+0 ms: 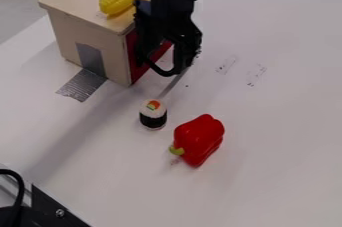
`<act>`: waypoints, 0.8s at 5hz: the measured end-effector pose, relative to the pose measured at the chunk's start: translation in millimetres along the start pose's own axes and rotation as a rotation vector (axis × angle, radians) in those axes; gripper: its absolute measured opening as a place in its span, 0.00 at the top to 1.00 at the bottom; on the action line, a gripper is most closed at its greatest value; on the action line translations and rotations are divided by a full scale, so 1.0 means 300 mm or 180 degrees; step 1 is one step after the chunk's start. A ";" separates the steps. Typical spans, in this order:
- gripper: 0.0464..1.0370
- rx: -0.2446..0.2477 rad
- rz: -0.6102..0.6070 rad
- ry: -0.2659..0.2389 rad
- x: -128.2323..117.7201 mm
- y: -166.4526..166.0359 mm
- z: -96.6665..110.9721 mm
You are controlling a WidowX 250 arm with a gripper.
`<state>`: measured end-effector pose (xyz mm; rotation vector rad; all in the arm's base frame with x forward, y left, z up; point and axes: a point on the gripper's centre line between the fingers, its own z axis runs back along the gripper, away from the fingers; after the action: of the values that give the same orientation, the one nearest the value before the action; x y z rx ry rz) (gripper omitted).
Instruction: Opened the drawer
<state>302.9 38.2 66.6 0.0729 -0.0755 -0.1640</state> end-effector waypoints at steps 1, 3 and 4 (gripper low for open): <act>0.04 -0.0066 -0.0018 -0.0110 0.085 -0.038 -0.031; 0.04 0.0336 -0.0062 -0.0037 0.147 -0.033 -0.175; 0.08 0.0554 -0.0087 0.0042 0.138 0.000 -0.211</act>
<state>348.8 35.6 6.6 0.2485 -0.0754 -0.1841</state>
